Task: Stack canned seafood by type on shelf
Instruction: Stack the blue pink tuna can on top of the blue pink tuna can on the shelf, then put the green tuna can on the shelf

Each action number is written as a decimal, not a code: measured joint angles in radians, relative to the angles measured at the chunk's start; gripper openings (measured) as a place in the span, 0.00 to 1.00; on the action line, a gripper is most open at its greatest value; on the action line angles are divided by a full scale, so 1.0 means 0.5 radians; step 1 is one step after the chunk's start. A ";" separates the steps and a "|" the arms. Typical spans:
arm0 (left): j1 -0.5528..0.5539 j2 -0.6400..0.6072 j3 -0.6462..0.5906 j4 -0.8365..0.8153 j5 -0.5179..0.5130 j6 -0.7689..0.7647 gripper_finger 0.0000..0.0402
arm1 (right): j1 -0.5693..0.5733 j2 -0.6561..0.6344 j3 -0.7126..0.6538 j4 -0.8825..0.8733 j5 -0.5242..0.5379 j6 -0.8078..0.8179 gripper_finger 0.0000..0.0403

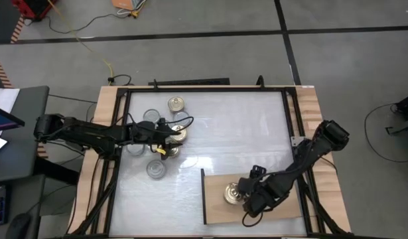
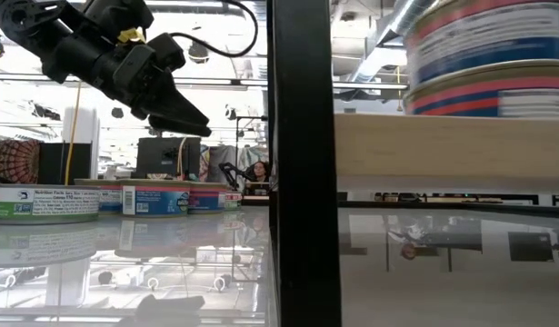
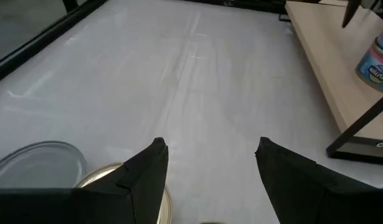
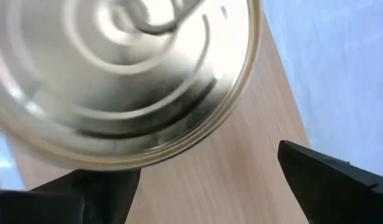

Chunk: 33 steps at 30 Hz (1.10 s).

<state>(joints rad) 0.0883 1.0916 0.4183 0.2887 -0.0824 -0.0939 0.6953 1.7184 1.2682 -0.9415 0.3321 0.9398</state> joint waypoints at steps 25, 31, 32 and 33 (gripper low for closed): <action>-0.226 -0.353 -0.104 -0.238 -0.363 0.159 0.58 | -0.383 -0.376 0.249 -0.638 0.645 -0.523 0.90; -0.438 -0.381 -0.020 -0.666 -0.314 -0.072 0.58 | -0.845 -0.565 -0.009 0.201 0.703 -1.088 0.88; -0.505 -0.381 0.013 -0.756 -0.366 -0.111 0.58 | -0.904 -0.569 -0.040 0.337 0.703 -1.185 0.88; -0.578 -0.381 0.048 -0.847 -0.442 -0.146 0.58 | -0.962 -0.571 -0.073 0.478 0.703 -1.277 0.88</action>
<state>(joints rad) -0.2007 0.9012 0.4422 -0.1347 -0.3033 -0.1670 0.2142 1.4326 1.2319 -0.7028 0.6835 0.3011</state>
